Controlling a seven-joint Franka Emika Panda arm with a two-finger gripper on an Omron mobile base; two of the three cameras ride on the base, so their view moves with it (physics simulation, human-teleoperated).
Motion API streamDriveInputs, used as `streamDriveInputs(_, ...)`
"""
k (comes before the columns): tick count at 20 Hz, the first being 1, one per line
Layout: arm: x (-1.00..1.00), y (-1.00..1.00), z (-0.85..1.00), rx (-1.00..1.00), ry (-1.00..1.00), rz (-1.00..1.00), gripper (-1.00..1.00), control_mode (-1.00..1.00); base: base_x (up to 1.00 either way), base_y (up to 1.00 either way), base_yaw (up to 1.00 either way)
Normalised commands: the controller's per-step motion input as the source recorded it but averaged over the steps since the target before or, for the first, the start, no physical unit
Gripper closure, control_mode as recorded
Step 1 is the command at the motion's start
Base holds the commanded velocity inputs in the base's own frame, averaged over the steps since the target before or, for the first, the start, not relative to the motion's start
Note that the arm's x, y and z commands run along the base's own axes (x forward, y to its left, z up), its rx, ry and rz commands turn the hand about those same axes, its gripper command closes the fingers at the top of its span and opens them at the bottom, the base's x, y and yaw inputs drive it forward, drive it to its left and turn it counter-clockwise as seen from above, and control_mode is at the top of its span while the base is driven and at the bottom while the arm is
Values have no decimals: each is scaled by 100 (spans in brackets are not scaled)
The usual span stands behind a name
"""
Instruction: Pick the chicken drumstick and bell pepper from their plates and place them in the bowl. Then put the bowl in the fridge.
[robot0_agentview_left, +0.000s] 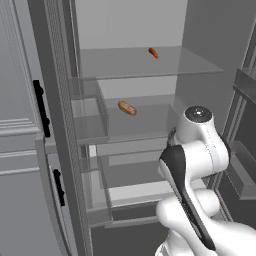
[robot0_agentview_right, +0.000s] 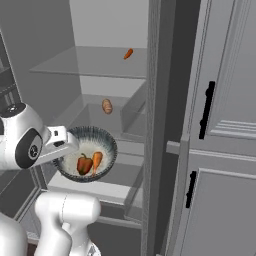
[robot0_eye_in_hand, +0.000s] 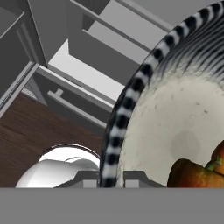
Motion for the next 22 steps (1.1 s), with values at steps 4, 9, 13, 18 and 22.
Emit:
streamDriveInputs(4,20,-26,7,0,-1,20,100,-100,0,0,0)
streamDriveInputs(9,56,-18,14,0,0,28,100,-100,0,0,0)
streamDriveInputs(13,100,-3,3,0,0,16,100,-100,0,0,0)
streamDriveInputs(18,98,-18,0,-1,0,11,100,-100,0,0,0)
streamDriveInputs(22,83,0,-1,-10,0,4,100,-100,0,0,0)
